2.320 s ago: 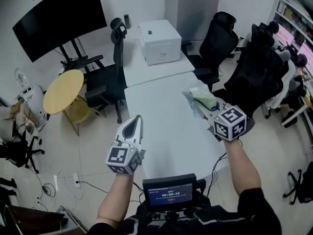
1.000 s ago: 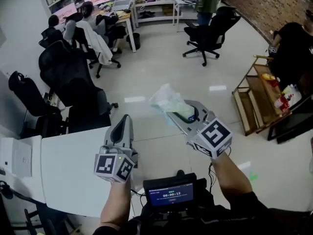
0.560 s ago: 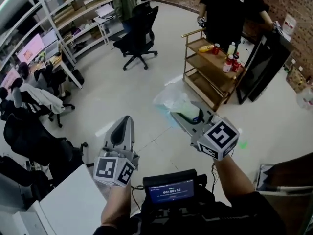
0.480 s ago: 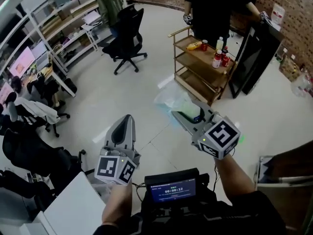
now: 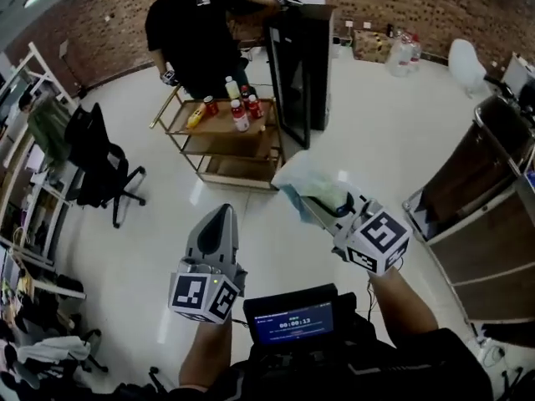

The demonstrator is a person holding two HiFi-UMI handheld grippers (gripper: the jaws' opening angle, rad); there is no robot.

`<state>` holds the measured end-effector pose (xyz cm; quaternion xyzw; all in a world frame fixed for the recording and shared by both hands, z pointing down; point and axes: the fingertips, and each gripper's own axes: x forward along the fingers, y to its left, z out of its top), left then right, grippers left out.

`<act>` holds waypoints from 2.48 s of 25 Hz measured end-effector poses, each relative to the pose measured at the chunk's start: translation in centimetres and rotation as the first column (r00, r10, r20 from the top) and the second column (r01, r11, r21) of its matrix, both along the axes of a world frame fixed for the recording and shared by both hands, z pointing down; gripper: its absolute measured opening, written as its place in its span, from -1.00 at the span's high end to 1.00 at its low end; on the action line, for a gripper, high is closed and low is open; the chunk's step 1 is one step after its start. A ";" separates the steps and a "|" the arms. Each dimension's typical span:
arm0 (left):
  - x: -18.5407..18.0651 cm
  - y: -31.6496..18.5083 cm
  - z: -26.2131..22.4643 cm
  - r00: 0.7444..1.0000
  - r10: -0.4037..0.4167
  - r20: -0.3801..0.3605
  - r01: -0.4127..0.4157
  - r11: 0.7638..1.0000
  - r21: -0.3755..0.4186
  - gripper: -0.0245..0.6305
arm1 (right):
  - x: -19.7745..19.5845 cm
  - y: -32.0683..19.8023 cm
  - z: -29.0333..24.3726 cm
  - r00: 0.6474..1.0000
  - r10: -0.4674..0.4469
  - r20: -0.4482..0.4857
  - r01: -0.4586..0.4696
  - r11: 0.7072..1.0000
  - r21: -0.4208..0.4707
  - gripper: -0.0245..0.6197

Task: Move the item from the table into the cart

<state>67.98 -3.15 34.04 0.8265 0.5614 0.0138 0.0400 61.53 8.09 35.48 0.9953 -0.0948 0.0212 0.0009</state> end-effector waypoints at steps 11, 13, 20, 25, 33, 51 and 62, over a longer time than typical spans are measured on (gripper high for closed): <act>-13.5 31.6 0.3 0.898 0.440 -0.019 -0.441 0.896 -0.051 0.93 | -19.6 25.9 -1.0 0.893 0.447 -0.046 -0.448 0.894 -0.004 0.76; -18.1 37.5 0.7 0.859 0.511 -0.003 -0.511 0.859 -0.043 0.93 | -24.9 30.9 -1.0 0.857 0.514 -0.044 -0.515 0.857 -0.009 0.76; -32.6 54.5 -0.9 0.721 0.693 -0.015 -0.693 0.720 -0.039 0.93 | -40.9 45.5 -1.8 0.691 0.720 -0.066 -0.722 0.692 -0.011 0.76; -43.9 64.6 -1.3 0.512 0.857 -0.054 -0.859 0.510 -0.051 0.93 | -51.5 52.9 -1.9 0.509 0.856 -0.089 -0.861 0.508 -0.029 0.76; -61.5 71.4 -1.6 0.168 0.984 -0.057 -0.986 0.168 -0.013 0.93 | -67.6 55.8 -3.0 0.198 0.977 -0.083 -0.980 0.197 -0.023 0.76; -105.8 72.7 -5.5 -0.251 0.966 -0.052 -0.967 -0.253 -0.019 0.93 | -112.8 55.2 -7.1 -0.204 0.979 -0.022 -0.978 -0.205 -0.036 0.76; -119.3 78.5 -9.7 -0.368 0.925 -0.099 -0.928 -0.371 -0.020 0.93 | -127.5 60.9 -15.4 -0.299 0.954 -0.022 -0.945 -0.299 -0.129 0.76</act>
